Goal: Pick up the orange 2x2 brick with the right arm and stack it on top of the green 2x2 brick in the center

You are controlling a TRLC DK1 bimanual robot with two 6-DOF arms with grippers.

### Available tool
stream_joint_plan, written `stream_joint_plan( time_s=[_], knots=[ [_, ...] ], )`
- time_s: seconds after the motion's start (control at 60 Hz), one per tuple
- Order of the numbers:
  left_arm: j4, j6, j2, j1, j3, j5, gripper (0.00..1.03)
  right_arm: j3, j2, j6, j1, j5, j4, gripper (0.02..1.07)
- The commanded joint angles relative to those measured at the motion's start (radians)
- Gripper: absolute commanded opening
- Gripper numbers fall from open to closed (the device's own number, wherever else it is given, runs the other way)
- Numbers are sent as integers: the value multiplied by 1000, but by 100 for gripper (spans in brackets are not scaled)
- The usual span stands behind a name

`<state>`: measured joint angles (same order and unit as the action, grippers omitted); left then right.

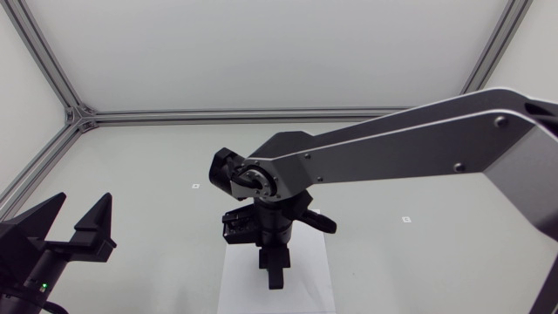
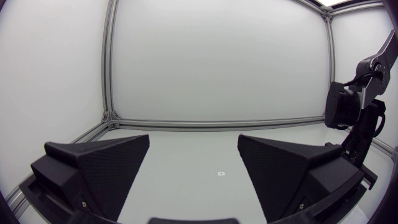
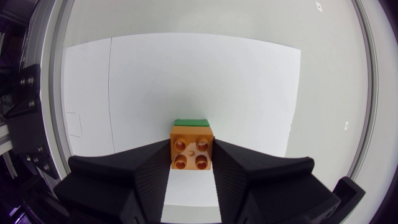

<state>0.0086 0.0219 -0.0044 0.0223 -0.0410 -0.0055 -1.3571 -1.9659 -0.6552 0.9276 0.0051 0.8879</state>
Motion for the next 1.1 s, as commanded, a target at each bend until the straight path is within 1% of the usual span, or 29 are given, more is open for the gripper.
stream_joint_plan(
  time_s=[0.0,0.283,0.483,0.667,0.867,0.983,1.083],
  knots=[
    [-15,-13,-8,-2,41,4,99,-2,-56,-14,1,12,14,19],
    [-15,-13,-8,-2,41,4,99,-22,-94,-18,8,18,39,19],
    [-13,-13,-8,-2,41,4,99,-10,-97,-47,-9,-33,49,19],
    [-15,-13,-8,-2,41,4,99,29,-83,-52,-16,-57,20,19],
    [-13,-13,-8,-2,41,4,99,56,-67,-12,-4,-20,-12,19],
    [-15,-13,-8,-2,41,4,99,49,-79,-4,7,1,-6,19],
    [-15,-13,-8,-2,41,4,99,18,-100,-7,5,1,17,19]
  ],
)
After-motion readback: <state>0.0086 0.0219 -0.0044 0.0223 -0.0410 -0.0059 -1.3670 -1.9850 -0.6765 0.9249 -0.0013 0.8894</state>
